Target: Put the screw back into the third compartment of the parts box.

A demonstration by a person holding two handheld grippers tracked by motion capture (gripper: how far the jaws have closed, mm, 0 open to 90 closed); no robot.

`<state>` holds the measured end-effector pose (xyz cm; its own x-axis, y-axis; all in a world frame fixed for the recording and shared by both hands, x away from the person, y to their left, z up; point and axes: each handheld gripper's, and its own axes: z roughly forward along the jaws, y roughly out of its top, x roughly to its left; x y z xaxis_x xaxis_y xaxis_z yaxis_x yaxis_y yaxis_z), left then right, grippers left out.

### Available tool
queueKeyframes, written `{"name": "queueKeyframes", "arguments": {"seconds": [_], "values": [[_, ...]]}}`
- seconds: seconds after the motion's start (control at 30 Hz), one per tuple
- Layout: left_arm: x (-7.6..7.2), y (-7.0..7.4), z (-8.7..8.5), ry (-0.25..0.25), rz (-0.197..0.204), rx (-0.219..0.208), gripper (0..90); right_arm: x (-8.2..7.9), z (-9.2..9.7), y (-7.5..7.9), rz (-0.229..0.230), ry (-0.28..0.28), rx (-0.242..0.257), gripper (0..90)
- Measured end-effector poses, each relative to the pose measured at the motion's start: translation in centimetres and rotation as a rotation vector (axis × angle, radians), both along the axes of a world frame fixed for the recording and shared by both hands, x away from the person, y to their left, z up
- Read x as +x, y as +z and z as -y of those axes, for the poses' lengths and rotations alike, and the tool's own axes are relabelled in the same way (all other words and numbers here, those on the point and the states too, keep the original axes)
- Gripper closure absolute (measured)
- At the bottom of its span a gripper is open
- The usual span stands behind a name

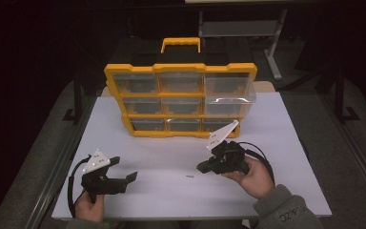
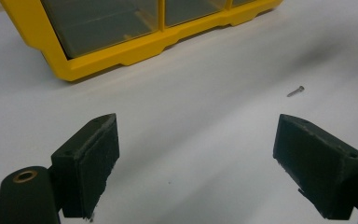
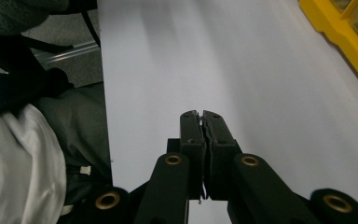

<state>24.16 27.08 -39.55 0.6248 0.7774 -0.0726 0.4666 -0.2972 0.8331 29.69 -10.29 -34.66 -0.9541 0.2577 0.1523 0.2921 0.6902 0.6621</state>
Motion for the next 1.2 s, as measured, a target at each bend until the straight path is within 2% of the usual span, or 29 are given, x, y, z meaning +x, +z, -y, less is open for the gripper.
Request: {"name": "queueKeyframes", "arguments": {"seconds": [0.13, 0.17, 0.27, 0.33, 0.43, 0.67, 0.9, 1.07, 1.2], "values": [[0.0, 0.0, 0.0, 0.002, -0.003, -0.004, 13.7, 0.1, 0.4, 1.1, 0.002, 0.01, 0.01, 87.0], [0.1, 0.0, 0.0, -0.003, 0.009, 0.001, 13.7, 0.1, 0.6, 1.5, 0.002, 0.011, 0.013, 86.9], [0.0, 0.0, 0.0, -0.005, 0.0, 0.006, 13.7, 0.0, 0.8, 2.6, -0.013, 0.016, 0.01, 86.9], [0.0, 0.0, 0.0, -0.007, 0.004, 0.009, 13.7, 0.1, 1.1, 3.5, 0.005, 0.027, 0.012, 86.9], [0.0, 0.1, 0.0, 0.002, 0.0, -0.005, 13.7, 0.0, 1.4, 4.7, -0.007, 0.02, 0.021, 86.9], [0.0, 0.0, 0.0, -0.003, -0.004, -0.005, 13.7, 0.4, 2.6, 8.7, 0.01, 0.036, 0.052, 86.9], [0.0, 0.0, 0.0, -0.003, -0.01, -0.008, 13.7, 1.3, 3.2, 12.7, 0.026, 0.043, 0.045, 86.9], [-0.1, 0.1, -0.1, -0.001, -0.012, -0.007, 13.7, 2.1, 3.8, 15.4, 0.037, 0.022, 0.041, 86.9], [0.0, 0.0, 0.0, -0.005, -0.005, -0.008, 13.7, 3.1, 4.3, 17.6, 0.062, 0.001, 0.039, 86.9]]}}
